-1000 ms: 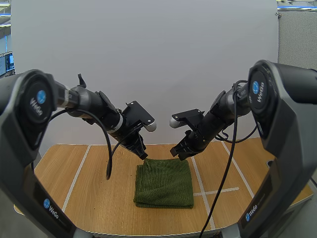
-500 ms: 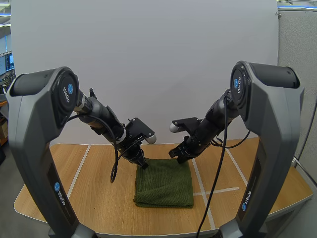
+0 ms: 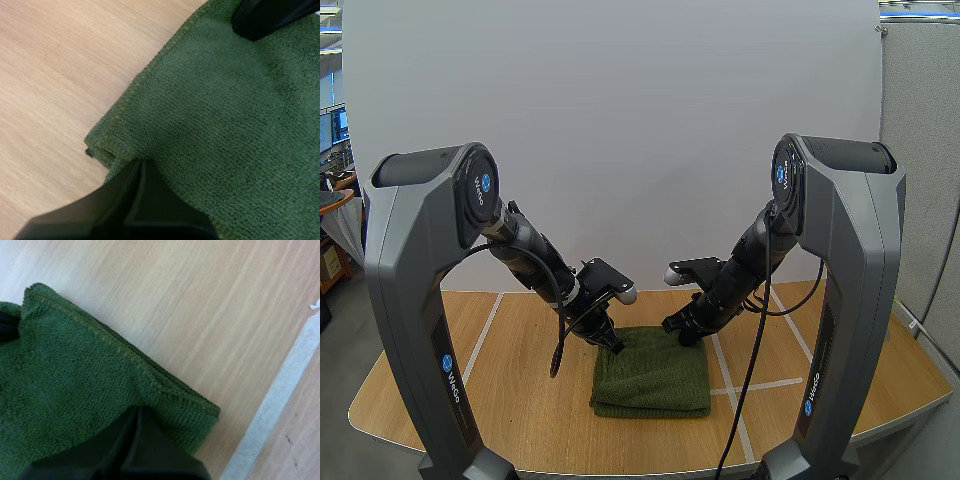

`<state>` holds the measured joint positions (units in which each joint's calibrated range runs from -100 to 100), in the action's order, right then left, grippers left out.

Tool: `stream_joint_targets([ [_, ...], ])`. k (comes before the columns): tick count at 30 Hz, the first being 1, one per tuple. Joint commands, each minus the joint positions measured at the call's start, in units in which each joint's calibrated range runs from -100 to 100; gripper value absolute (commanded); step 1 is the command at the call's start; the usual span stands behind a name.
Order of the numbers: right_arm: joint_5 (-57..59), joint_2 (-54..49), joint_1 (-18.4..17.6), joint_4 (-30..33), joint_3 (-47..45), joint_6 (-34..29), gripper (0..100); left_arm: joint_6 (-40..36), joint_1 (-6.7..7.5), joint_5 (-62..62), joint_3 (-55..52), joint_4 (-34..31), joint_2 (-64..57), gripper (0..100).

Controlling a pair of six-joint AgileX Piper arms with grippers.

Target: Fold the towel

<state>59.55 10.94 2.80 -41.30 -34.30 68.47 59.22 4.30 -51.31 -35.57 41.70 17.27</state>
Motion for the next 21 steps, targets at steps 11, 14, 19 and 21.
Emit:
stream_joint_targets([
  [11,11.8,-17.9,1.6,0.9,-0.3,-1.3,0,-2.9,-3.42,-14.1,-0.2,0.8,-14.7,0],
  [14,17.2,-23.3,2.9,0.9,-0.3,-1.8,0,-4.0,-6.44,-23.6,-0.2,0.6,-19.5,0],
  [19,26.0,-30.1,4.7,0.9,-0.3,-2.5,0,-5.1,-10.93,-37.1,-0.5,0.9,-22.4,0],
  [21,31.0,-33.8,5.4,0.9,-0.3,-2.5,0,-5.4,-12.18,-40.1,-0.9,0.9,-22.5,0],
])
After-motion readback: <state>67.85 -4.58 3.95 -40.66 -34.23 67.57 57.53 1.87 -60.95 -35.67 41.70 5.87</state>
